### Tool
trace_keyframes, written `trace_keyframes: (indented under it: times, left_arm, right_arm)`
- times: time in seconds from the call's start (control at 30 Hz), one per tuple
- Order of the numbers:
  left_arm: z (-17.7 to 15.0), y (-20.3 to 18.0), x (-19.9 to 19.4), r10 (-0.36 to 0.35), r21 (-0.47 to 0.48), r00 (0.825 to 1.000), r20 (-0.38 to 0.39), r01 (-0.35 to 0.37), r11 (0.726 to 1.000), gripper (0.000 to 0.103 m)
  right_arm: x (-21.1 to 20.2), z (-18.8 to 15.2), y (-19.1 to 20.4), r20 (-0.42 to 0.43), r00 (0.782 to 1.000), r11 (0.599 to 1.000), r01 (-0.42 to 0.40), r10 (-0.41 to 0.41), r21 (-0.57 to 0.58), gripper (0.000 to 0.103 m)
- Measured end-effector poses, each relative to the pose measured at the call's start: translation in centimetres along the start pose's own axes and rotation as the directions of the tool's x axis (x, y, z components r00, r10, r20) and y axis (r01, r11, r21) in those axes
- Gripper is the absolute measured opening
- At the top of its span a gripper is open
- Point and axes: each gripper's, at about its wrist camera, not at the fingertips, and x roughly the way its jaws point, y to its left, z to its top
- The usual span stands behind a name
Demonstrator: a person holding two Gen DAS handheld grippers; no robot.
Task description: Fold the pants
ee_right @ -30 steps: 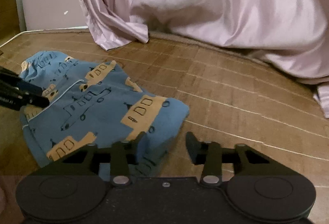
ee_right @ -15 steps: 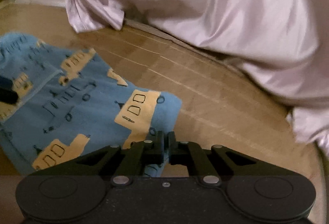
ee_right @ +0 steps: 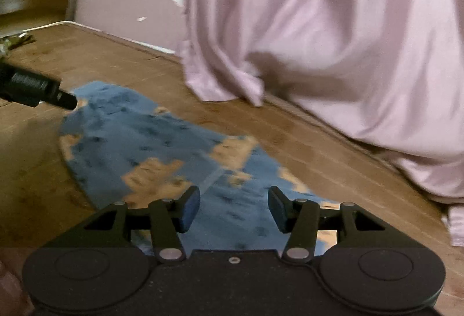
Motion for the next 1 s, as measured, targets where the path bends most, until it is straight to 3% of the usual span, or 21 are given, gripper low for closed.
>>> trace_keyframes:
  times: [0.1, 0.17, 0.27, 0.3, 0.5, 0.57, 0.63, 0.77, 0.9, 1.0]
  left_arm:
    - [0.4, 2.3, 1.7, -0.020, -0.078, 1.000, -0.008, 0.020, 0.997, 0.077]
    - [0.4, 2.7, 2.3, -0.054, -0.057, 0.999, -0.009, 0.053, 0.997, 0.071]
    - [0.3, 1.7, 2.8, -0.084, 0.046, 0.996, 0.002, 0.084, 0.995, 0.043]
    - [0.3, 1.0, 2.9, -0.077, 0.083, 0.997, 0.016, 0.076, 0.994, 0.029]
    - [-0.2, -2.4, 1.9, -0.063, 0.273, 0.992, 0.109, 0.031, 0.962, 0.018]
    - [-0.4, -3.2, 1.5, -0.105, 0.322, 0.989, 0.104, 0.066, 0.944, 0.018]
    - [-0.8, -3.9, 1.4, -0.086, 0.363, 0.991, 0.099, 0.044, 0.931, 0.018]
    - [-0.6, -2.7, 3.1, 0.019, 0.268, 0.999, 0.028, -0.025, 0.963, 0.018]
    - [-0.5, -2.3, 4.3, 0.065, 0.270, 0.998, -0.012, -0.060, 0.961, 0.043]
    - [-0.7, -2.7, 4.6, 0.066, 0.307, 0.998, -0.020, -0.057, 0.950, 0.046]
  right_arm:
    - [1.4, -0.4, 1.5, -0.031, 1.000, 1.000, -0.005, 0.005, -0.016, 0.054]
    - [2.1, -1.0, 1.7, -0.044, 0.999, 1.000, -0.014, 0.014, 0.001, 0.055]
    - [2.4, -1.3, 2.0, -0.032, 0.999, 1.000, 0.002, -0.002, 0.001, 0.057]
    - [2.5, -1.2, 2.2, -0.031, 1.000, 1.000, 0.004, -0.005, -0.006, 0.057]
    - [2.1, -1.5, 3.5, -0.011, 0.999, 0.998, 0.043, -0.044, -0.040, 0.057]
    - [2.1, -1.3, 3.4, -0.020, 0.999, 0.999, 0.041, -0.042, -0.029, 0.057]
    - [2.2, -1.1, 3.3, -0.031, 0.999, 0.999, 0.034, -0.035, -0.032, 0.057]
    - [2.3, -1.0, 3.3, -0.039, 0.999, 0.999, 0.029, -0.031, -0.043, 0.058]
    - [2.4, -0.9, 3.2, -0.040, 0.999, 0.999, 0.027, -0.029, -0.034, 0.058]
    - [2.4, -1.0, 3.1, -0.039, 0.999, 0.999, 0.024, -0.026, -0.032, 0.058]
